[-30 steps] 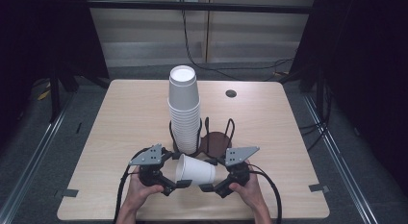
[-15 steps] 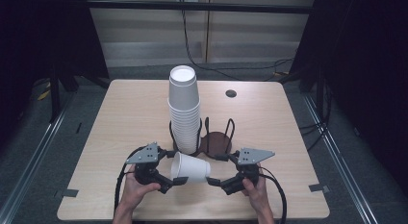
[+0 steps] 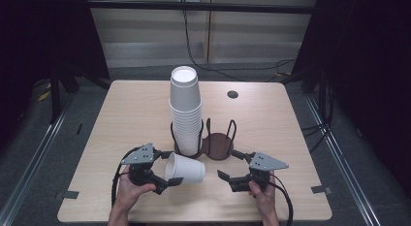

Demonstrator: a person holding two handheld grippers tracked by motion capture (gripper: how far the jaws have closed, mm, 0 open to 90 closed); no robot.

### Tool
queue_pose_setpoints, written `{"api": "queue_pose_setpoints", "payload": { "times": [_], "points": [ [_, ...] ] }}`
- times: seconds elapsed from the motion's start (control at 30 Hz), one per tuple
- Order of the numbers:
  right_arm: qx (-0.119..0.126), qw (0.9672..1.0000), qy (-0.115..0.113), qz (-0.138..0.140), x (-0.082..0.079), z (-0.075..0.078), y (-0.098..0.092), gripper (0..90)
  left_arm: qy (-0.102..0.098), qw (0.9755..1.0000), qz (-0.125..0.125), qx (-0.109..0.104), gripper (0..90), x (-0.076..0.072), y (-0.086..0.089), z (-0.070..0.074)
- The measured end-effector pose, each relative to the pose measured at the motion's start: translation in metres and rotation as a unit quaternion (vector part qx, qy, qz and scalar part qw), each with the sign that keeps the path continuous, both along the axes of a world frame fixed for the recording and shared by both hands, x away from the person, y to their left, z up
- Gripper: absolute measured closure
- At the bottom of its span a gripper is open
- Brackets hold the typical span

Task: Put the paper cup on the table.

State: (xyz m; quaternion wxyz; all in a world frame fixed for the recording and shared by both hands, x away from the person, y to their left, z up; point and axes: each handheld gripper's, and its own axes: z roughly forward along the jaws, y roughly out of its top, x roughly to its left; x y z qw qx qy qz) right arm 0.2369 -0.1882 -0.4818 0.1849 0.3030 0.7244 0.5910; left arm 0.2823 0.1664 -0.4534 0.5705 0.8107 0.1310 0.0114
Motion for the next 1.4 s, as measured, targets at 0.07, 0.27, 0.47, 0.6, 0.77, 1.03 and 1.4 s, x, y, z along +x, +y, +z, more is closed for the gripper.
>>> {"api": "queue_pose_setpoints", "payload": {
  "times": [0.07,0.27,0.47,0.6,0.77,1.03,1.4],
  "points": [
    [0.001,0.9999,-0.008,-0.014,-0.001,-0.002,-0.002,13.3,0.001,1.0,-0.001,0.001,9.1,0.0,0.001,0.0],
    [0.017,0.9974,-0.017,-0.067,-0.007,-0.014,-0.012,13.3,0.005,0.9999,0.009,0.01,9.1,0.003,0.008,0.001],
    [0.019,0.9921,-0.045,-0.115,-0.01,-0.024,-0.017,13.1,0.006,0.9993,0.014,0.034,9.0,0.006,0.01,0.003],
    [0.021,0.9901,-0.059,-0.126,-0.011,-0.026,-0.017,13.9,0.009,0.9981,0.035,0.05,9.1,0.01,0.012,0.005],
    [0.032,0.9876,-0.081,-0.13,-0.015,-0.027,-0.018,13.3,0.015,0.9973,0.049,0.053,9.1,0.013,0.019,0.008],
    [0.051,0.9843,-0.108,-0.13,-0.021,-0.03,-0.021,13.2,0.012,0.9945,0.059,0.085,9.0,0.016,0.031,0.018],
    [0.051,0.9845,-0.109,-0.128,-0.021,-0.03,-0.021,13.6,0.023,0.9909,0.095,0.093,8.7,0.026,0.058,0.03]
  ]
}}
